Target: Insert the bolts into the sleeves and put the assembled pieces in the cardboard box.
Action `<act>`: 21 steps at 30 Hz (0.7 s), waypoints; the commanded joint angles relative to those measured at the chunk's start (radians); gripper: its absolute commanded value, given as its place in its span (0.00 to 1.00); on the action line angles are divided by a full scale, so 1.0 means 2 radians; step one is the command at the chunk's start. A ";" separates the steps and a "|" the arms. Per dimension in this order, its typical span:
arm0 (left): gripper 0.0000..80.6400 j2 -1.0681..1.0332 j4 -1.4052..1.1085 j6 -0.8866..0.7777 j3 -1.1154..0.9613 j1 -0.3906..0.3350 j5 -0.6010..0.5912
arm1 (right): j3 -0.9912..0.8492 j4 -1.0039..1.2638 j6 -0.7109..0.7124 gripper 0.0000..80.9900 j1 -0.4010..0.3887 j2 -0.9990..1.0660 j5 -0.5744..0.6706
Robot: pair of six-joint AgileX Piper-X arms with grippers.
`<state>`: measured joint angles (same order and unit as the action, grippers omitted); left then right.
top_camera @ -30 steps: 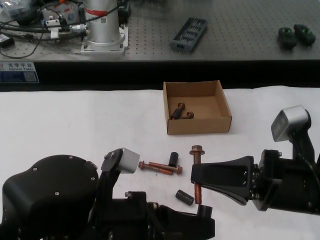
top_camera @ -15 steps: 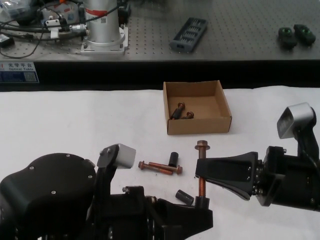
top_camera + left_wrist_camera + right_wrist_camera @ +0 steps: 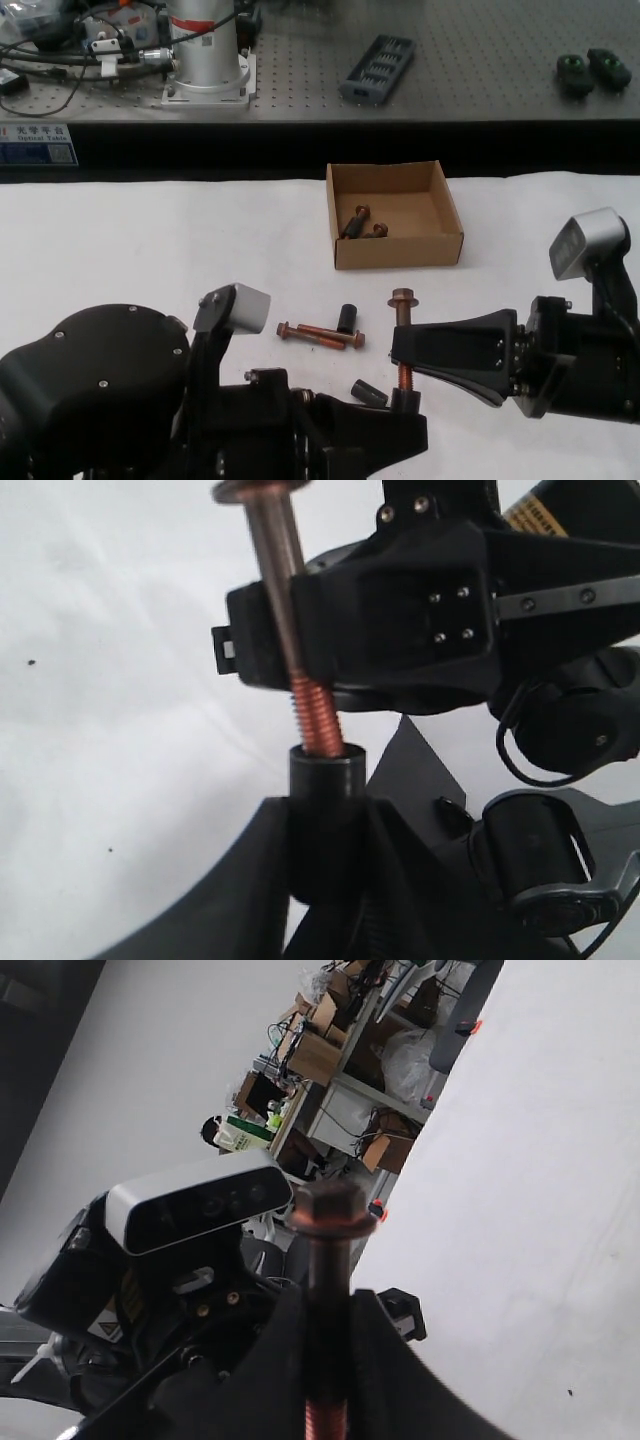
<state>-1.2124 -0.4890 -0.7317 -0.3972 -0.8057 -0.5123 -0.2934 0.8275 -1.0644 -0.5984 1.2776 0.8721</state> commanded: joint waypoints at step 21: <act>0.01 -0.039 -0.045 -0.006 -0.043 0.030 -0.029 | -0.001 0.054 0.028 0.00 0.001 0.000 0.078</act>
<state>-1.2799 -0.5413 -0.7712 -0.4536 -0.7515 -0.6101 -0.2928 0.8481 -1.0106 -0.5835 1.2776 0.9182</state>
